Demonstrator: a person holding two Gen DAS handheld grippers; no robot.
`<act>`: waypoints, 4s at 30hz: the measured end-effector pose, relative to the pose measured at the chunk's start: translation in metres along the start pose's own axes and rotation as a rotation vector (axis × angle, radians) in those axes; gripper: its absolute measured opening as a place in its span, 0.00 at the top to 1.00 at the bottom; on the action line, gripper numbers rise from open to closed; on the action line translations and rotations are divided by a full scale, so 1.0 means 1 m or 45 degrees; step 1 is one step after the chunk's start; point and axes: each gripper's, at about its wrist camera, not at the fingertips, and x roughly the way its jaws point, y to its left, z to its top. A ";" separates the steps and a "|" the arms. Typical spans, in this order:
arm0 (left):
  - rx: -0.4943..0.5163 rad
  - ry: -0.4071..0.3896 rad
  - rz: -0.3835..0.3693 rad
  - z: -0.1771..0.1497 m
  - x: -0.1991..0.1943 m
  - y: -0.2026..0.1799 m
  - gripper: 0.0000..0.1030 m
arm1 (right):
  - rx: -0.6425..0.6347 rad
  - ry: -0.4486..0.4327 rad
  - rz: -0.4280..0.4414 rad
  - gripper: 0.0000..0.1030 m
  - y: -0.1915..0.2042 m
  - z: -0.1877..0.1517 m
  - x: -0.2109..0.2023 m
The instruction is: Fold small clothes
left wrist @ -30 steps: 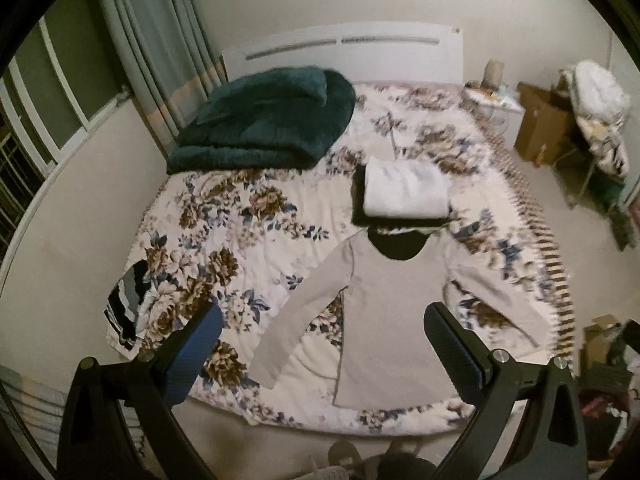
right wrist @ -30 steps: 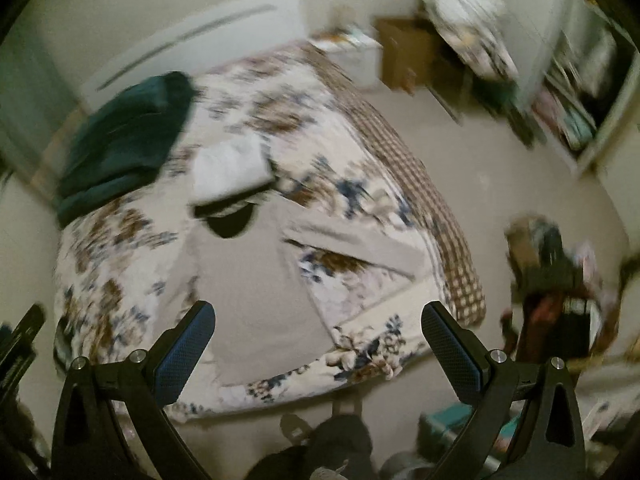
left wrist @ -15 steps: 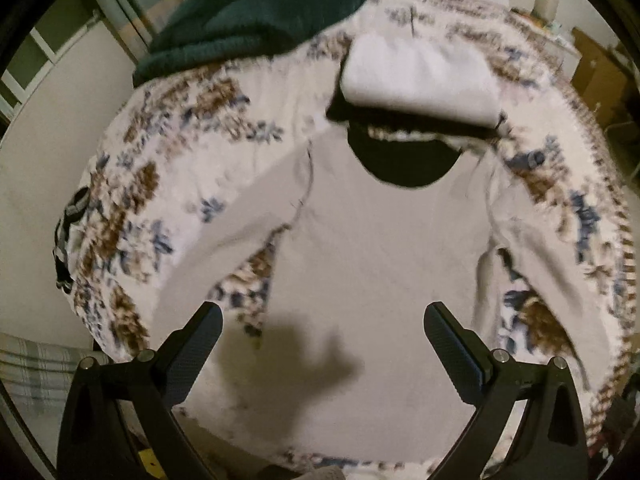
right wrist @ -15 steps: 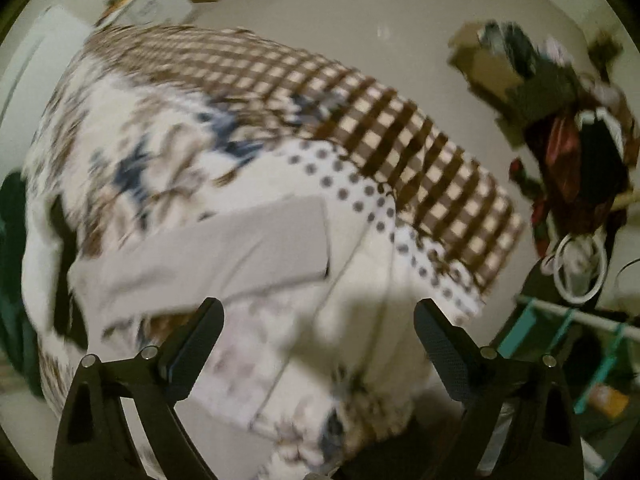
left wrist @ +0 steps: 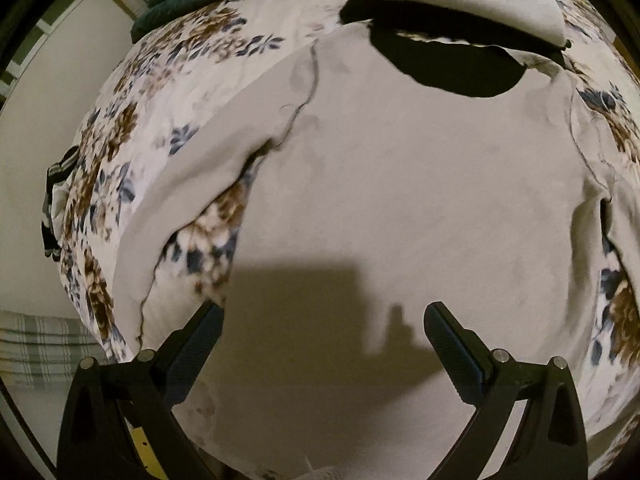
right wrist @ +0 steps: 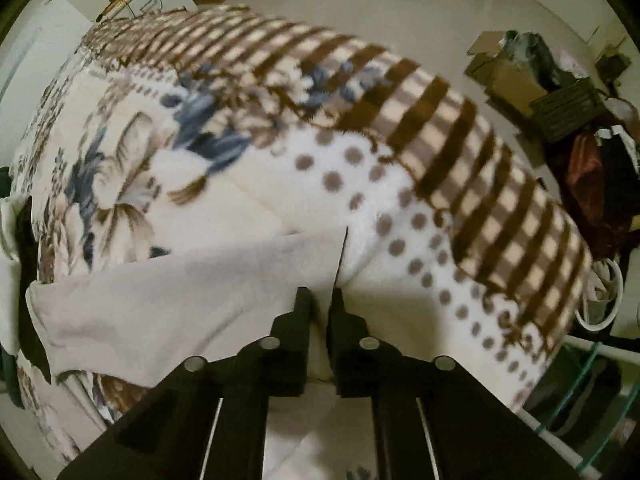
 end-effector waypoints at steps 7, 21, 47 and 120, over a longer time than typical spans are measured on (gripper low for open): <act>-0.113 0.015 0.008 -0.022 -0.013 0.049 0.00 | -0.230 -0.083 -0.027 0.98 0.044 -0.028 -0.051; -0.467 0.066 0.117 -0.068 -0.010 0.184 0.00 | -1.419 -0.023 0.356 0.98 0.291 -0.259 -0.140; -1.006 0.269 -0.316 -0.106 0.098 0.326 0.00 | -1.375 0.639 0.343 0.39 0.264 -0.376 -0.046; -0.175 0.286 -0.515 -0.137 0.069 0.165 0.20 | -0.835 0.764 0.244 0.32 0.099 -0.254 0.018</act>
